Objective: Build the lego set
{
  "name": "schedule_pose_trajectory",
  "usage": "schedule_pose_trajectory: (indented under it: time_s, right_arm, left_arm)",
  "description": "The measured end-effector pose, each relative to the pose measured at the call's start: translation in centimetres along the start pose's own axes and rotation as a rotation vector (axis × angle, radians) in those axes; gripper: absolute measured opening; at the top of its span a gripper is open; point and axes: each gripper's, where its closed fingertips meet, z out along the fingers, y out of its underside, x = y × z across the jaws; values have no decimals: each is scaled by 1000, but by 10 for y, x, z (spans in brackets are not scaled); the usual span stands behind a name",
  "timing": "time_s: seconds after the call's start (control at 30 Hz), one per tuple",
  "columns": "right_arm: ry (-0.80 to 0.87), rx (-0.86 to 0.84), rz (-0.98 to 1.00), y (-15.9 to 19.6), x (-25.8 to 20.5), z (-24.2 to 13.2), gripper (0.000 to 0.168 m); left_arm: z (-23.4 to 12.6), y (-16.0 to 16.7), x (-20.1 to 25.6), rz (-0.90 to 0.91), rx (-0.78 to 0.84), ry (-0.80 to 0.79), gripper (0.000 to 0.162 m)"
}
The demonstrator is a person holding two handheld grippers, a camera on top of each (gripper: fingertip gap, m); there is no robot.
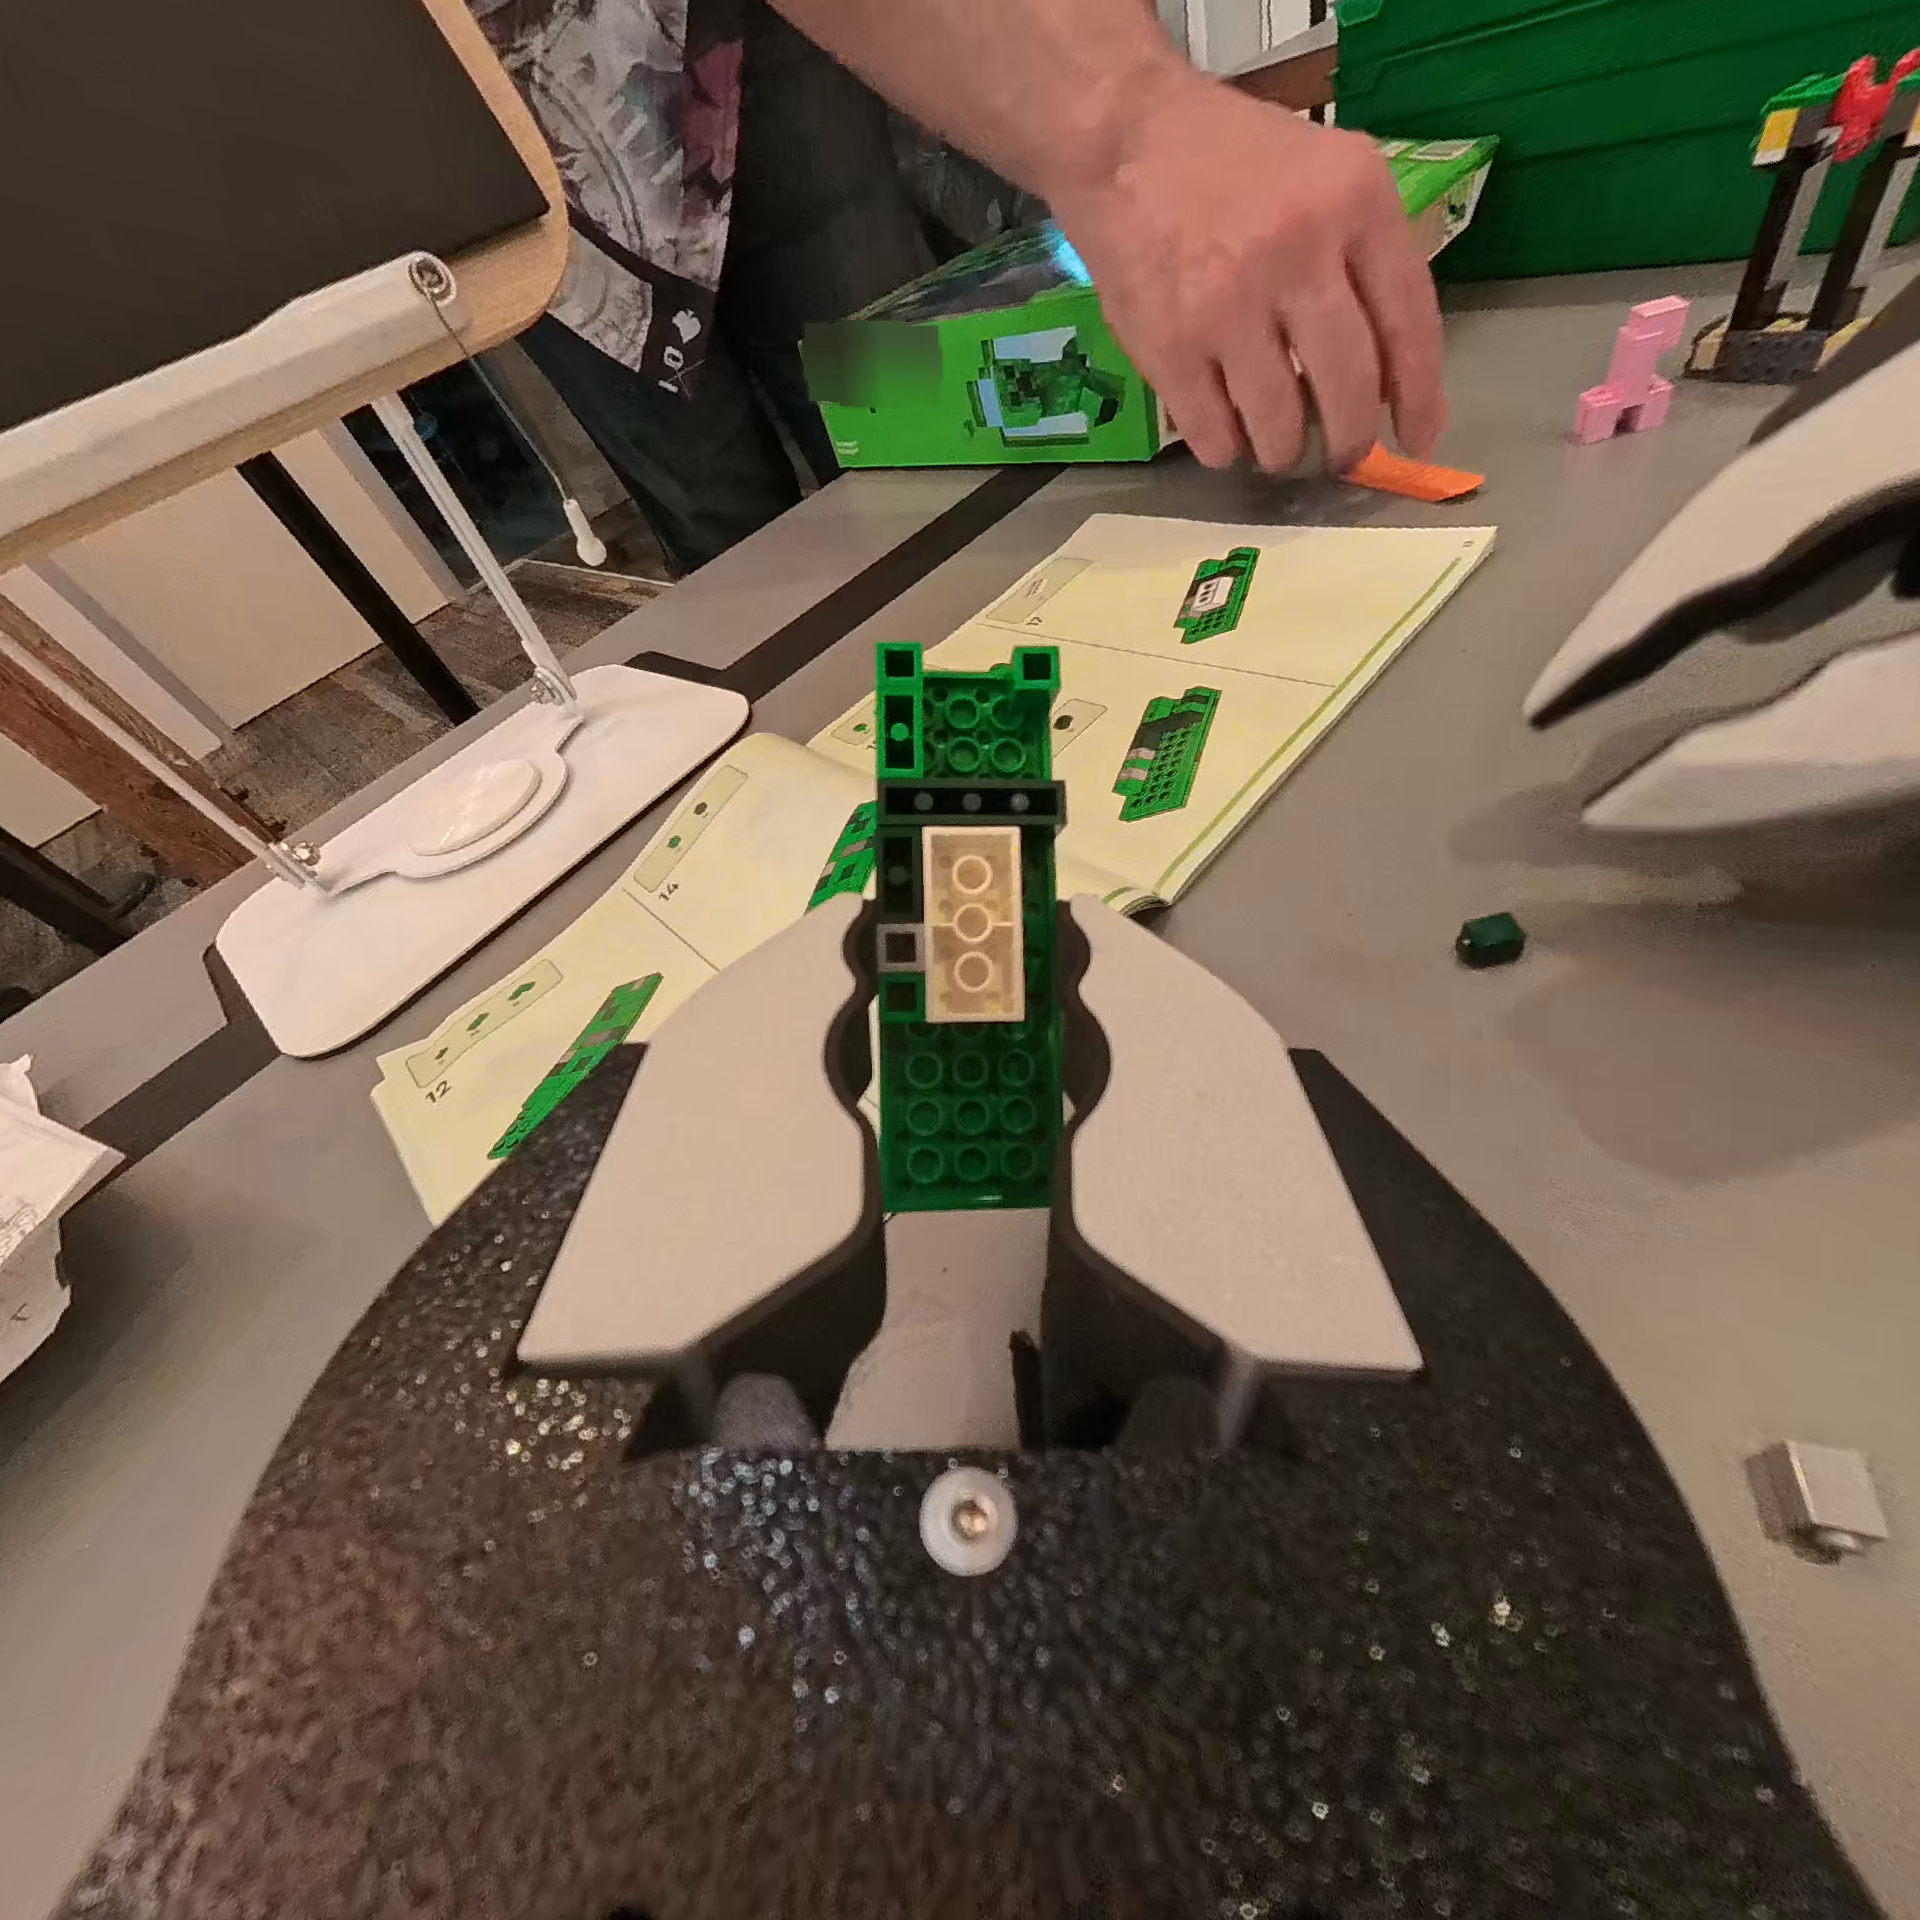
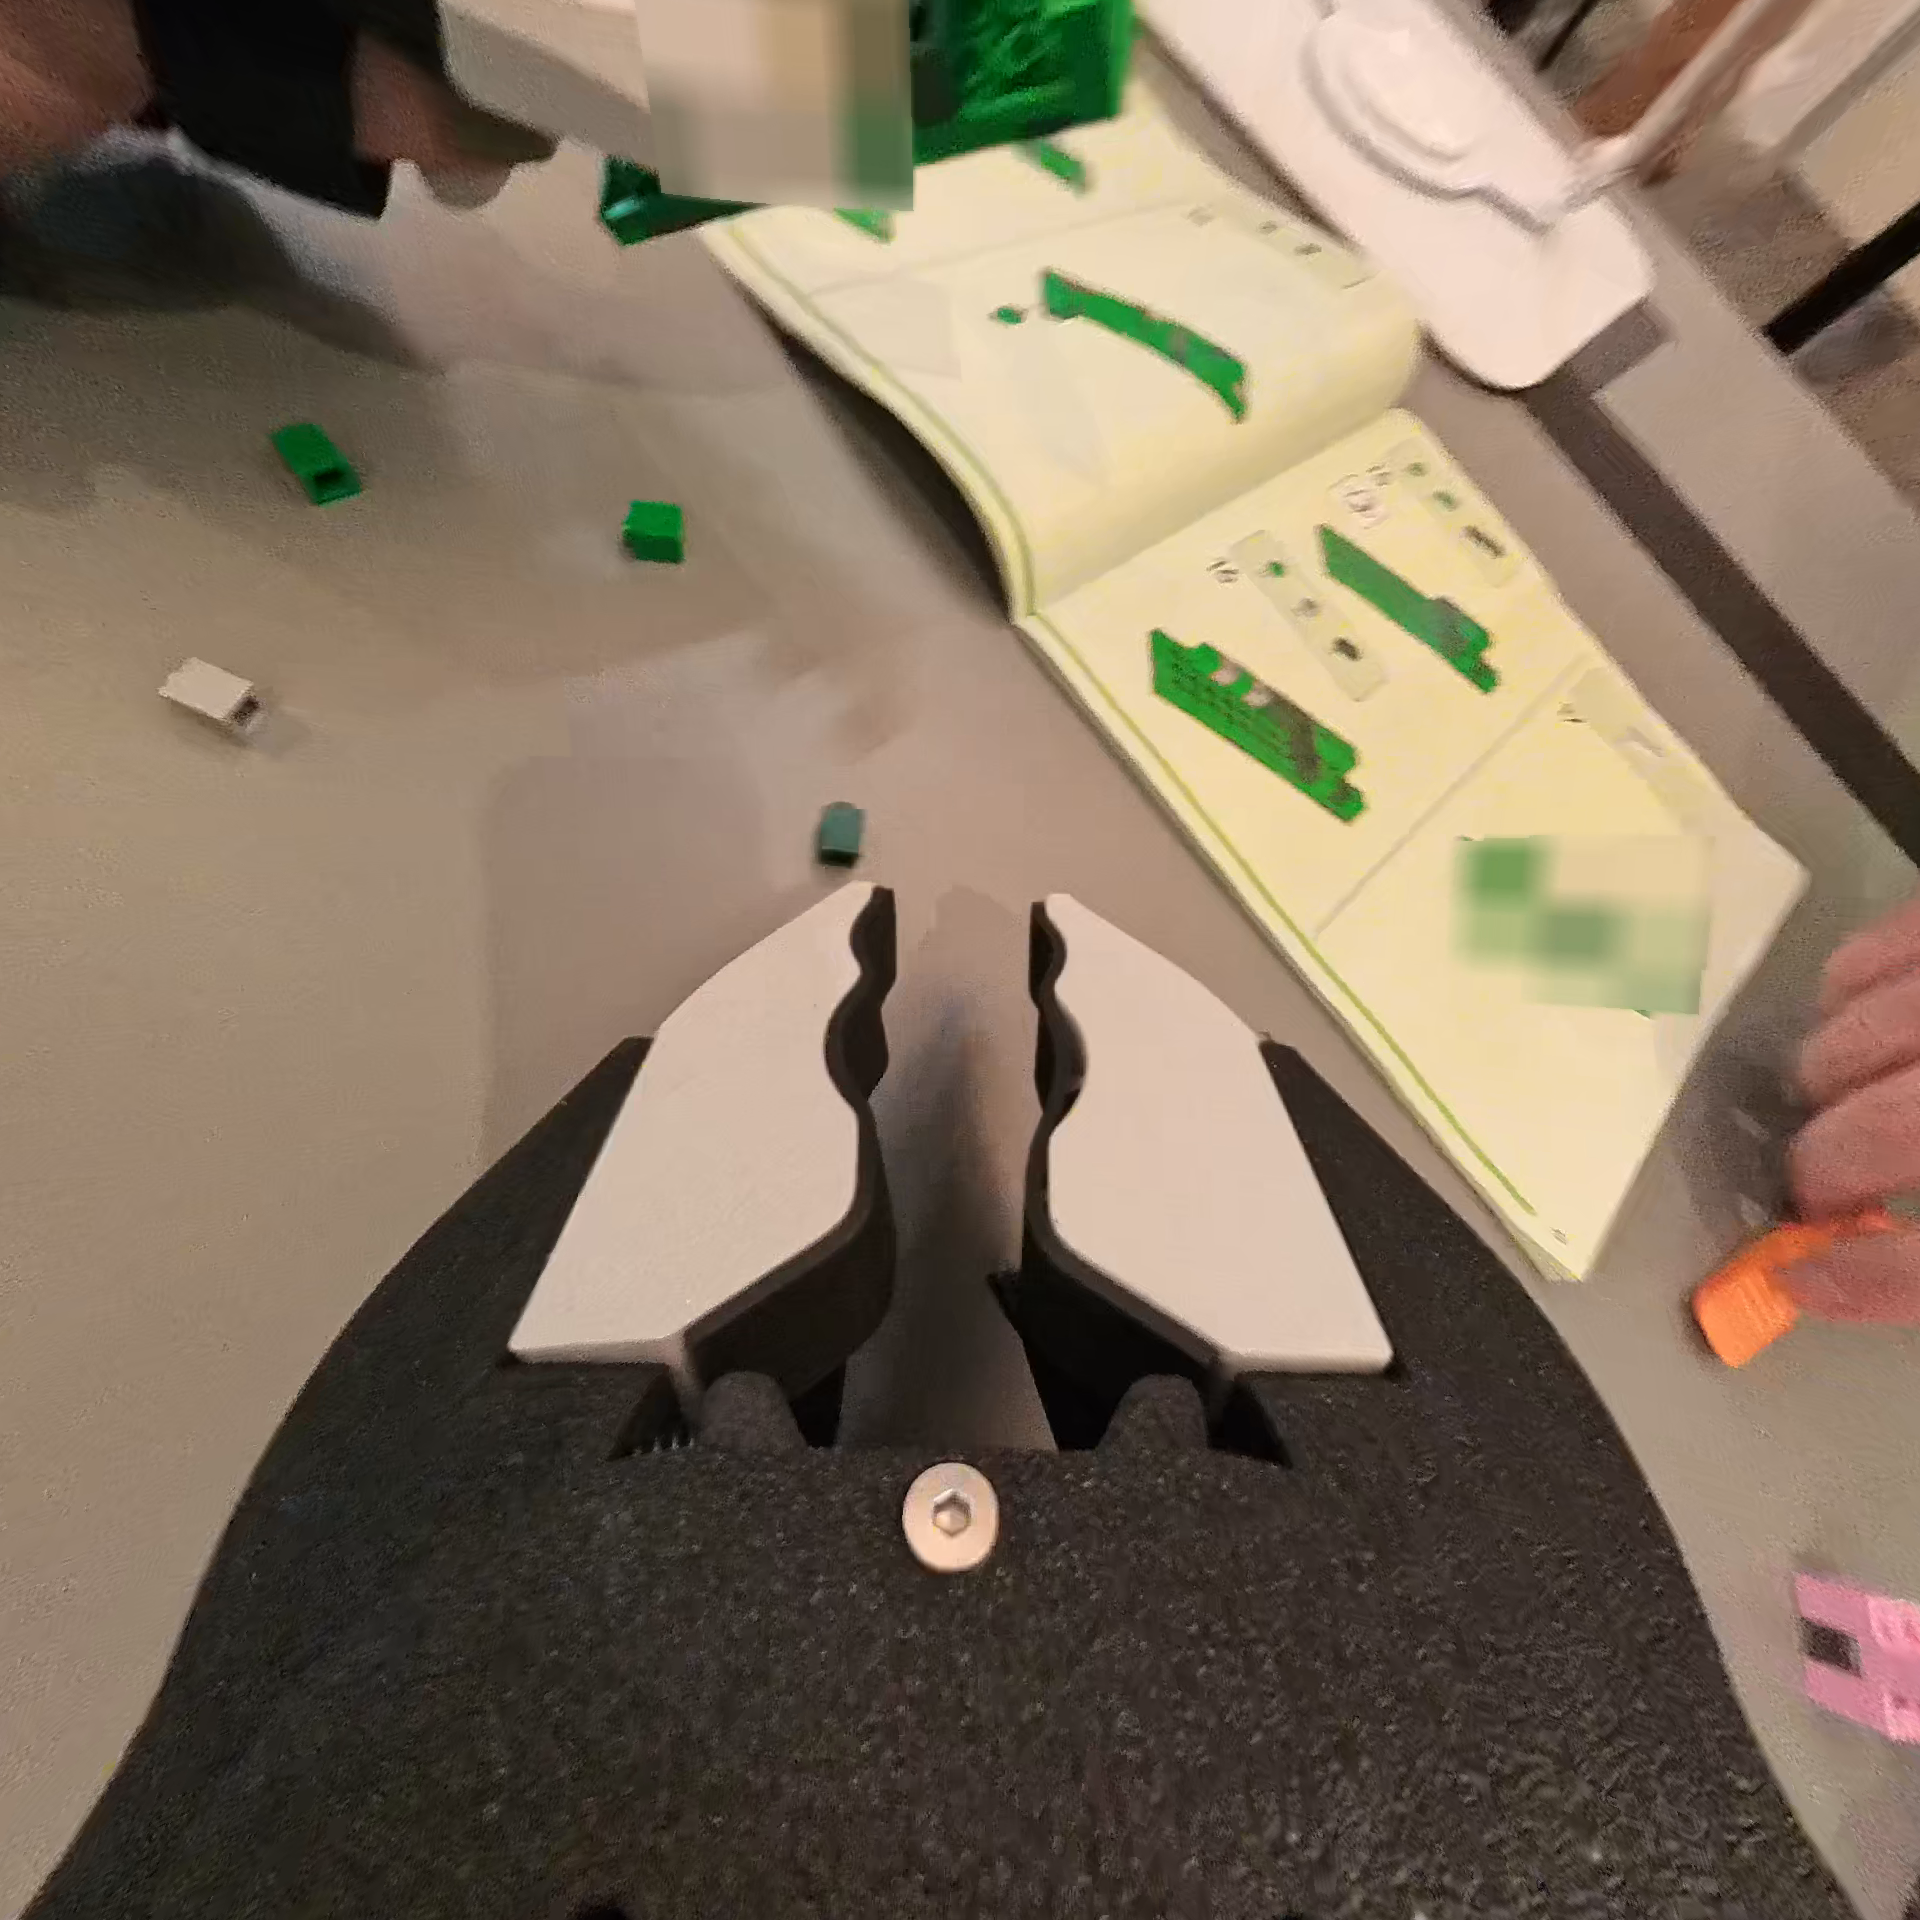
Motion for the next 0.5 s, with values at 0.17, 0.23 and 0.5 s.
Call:
schedule_pose_trajectory:
  time_s: [0.17,0.23,0.5]
  right_arm:
    - [245,171,47,1,49,-34,24]
    - [345,228,56,4,67,-47,22]
    - [611,410,64,13,113,-82,11]
  left_arm:
    - [0,-1,2,4,8,10,32]
    - [0,-2,3,1,16,16,32]
    - [0,-7,10,31,39,31,32]
